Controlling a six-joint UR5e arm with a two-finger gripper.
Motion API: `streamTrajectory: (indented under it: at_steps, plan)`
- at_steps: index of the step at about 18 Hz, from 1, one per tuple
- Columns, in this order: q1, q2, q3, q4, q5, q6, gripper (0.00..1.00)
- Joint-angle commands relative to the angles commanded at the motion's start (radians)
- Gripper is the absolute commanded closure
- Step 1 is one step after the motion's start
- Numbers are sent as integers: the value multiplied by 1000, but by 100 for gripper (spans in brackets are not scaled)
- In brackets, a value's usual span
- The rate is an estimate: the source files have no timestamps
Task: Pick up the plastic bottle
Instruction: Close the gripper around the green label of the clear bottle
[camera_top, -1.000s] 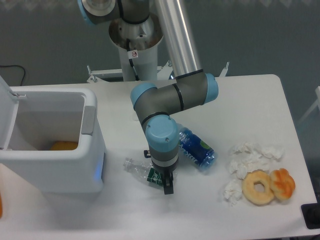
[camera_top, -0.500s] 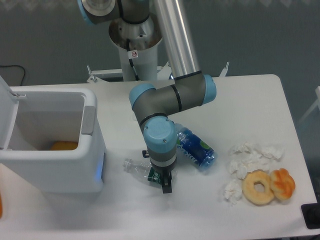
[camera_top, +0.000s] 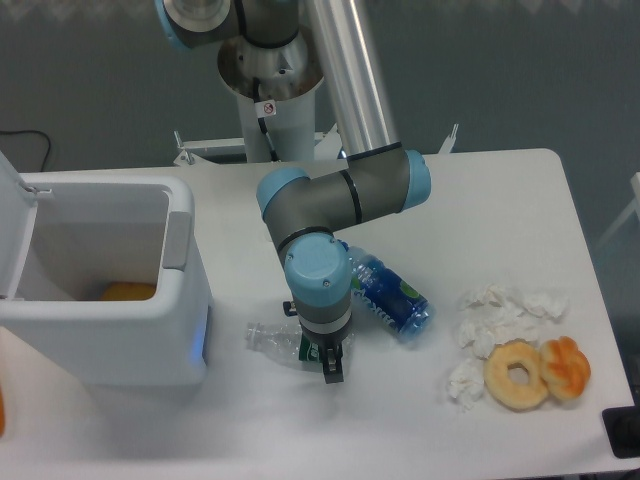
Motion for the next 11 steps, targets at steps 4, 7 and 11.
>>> streamTrajectory:
  at_steps: [4,7,11]
  plan:
    - [0,0,2,0,0,-3,22]
    - [0,0,2,0,2,-5,22]
    - [-6,0,2,0,2,-22,30]
